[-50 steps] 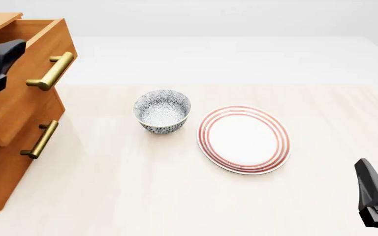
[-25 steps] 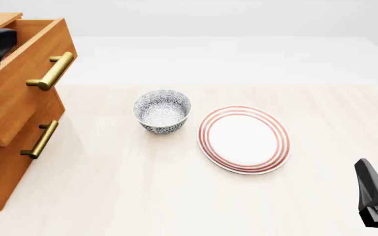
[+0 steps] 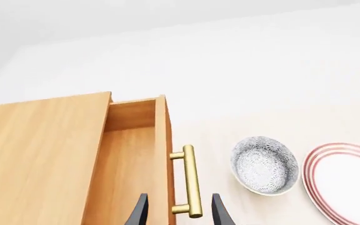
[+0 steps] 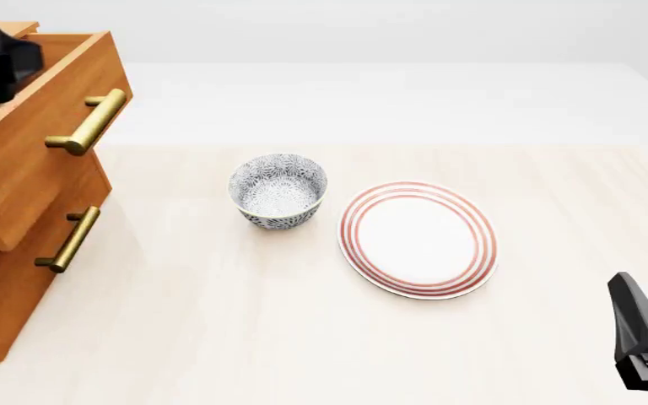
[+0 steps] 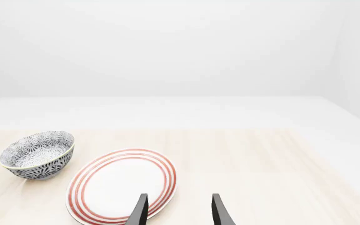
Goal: Open the top drawer of the cabinet.
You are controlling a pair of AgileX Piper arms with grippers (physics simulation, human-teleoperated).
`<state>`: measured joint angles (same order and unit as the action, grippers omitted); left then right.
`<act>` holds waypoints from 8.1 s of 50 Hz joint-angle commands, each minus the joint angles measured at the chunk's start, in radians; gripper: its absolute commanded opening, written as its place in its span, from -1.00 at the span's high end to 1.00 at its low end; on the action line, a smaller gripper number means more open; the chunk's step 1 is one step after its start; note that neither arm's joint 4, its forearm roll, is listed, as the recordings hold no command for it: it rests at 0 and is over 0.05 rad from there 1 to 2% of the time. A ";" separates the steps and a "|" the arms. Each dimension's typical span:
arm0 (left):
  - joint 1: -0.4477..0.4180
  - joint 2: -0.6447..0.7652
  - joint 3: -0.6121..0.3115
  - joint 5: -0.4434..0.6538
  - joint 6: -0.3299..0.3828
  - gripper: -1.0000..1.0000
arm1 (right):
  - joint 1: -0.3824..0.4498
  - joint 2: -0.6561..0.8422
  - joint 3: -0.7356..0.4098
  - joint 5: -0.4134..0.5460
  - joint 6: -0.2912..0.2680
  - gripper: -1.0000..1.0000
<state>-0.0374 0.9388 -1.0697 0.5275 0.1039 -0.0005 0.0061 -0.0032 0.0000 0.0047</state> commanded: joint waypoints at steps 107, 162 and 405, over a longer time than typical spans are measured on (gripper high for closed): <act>0.038 0.145 -0.215 0.375 -0.129 -1.00 | 0.000 0.000 0.000 0.000 0.000 -1.00; 0.043 0.203 -0.095 0.243 -0.147 -1.00 | 0.000 0.001 0.000 -0.001 0.000 -1.00; -0.150 -0.168 -0.293 0.385 0.052 -1.00 | 0.000 0.001 0.000 -0.001 0.000 -1.00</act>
<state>-0.2101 0.8049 -1.3589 0.8972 0.1386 -0.0006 0.0073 -0.0034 -0.0009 0.0046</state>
